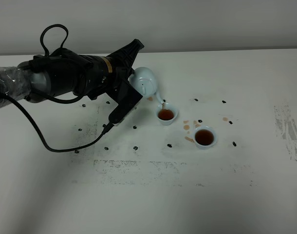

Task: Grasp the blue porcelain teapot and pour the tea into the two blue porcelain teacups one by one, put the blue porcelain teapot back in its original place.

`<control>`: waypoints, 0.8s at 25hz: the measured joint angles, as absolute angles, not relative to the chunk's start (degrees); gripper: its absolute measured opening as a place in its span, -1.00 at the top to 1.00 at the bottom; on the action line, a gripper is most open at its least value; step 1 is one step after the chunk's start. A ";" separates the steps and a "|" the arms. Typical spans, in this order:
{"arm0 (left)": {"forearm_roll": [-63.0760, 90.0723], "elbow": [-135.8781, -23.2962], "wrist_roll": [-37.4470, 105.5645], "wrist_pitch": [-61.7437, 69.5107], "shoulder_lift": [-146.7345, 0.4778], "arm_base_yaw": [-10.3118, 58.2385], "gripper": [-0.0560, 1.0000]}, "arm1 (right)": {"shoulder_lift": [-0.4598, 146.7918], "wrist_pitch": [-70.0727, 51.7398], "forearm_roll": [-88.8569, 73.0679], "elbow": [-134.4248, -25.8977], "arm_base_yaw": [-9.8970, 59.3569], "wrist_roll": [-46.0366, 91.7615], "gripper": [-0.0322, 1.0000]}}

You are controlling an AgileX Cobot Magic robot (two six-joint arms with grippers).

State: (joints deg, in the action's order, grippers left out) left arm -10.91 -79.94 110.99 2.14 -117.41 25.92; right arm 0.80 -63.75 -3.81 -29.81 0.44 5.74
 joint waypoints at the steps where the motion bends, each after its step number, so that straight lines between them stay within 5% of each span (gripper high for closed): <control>1: -10.91 -79.94 110.99 2.14 -117.41 25.92 0.82 | 0.80 -63.75 -3.81 -29.81 0.44 5.74 -0.14; 20: -10.91 -79.94 110.99 2.10 -117.41 25.92 0.82 | 0.80 -63.75 -3.81 -29.81 0.44 5.74 -0.14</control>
